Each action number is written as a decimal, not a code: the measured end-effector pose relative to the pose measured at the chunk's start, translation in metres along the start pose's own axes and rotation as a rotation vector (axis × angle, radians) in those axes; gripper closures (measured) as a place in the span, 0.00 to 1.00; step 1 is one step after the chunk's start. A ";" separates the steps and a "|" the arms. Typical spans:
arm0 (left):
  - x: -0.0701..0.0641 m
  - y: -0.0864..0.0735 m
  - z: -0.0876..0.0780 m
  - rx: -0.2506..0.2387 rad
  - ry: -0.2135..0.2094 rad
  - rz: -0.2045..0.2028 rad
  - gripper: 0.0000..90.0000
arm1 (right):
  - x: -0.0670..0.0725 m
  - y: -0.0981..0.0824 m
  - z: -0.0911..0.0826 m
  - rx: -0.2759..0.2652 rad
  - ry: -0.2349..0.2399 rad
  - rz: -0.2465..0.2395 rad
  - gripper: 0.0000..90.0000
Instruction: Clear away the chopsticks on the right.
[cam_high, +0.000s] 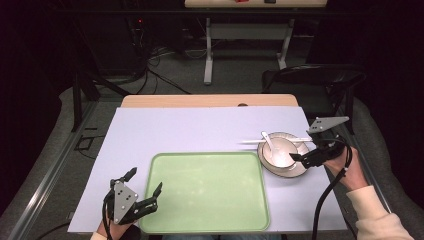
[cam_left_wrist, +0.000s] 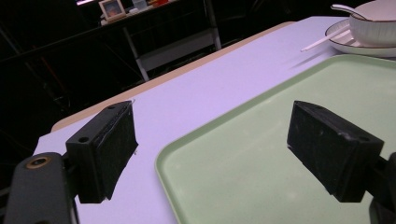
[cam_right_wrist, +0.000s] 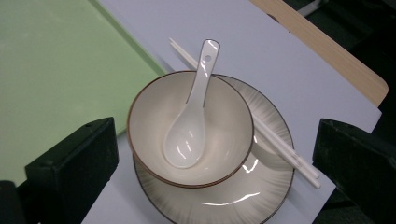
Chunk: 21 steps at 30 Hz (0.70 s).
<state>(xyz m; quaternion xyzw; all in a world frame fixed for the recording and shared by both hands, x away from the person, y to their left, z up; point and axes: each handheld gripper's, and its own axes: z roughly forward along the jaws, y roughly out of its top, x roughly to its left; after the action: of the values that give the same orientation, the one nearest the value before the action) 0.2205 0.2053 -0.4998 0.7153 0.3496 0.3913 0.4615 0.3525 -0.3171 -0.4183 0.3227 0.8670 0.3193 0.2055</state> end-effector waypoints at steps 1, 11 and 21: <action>0.000 0.000 0.000 0.000 0.001 -0.001 0.17 | -0.003 0.002 0.002 0.002 -0.001 -0.003 0.00; 0.000 0.000 0.000 0.000 0.001 -0.001 0.17 | -0.033 0.022 0.017 0.052 -0.001 0.007 0.00; 0.000 0.000 0.000 0.000 0.000 -0.001 0.17 | -0.058 0.041 0.031 0.088 -0.007 0.006 0.00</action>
<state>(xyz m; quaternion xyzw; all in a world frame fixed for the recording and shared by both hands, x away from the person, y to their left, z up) 0.2206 0.2056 -0.4998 0.7150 0.3500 0.3912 0.4618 0.4291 -0.3200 -0.4032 0.3354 0.8784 0.2803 0.1931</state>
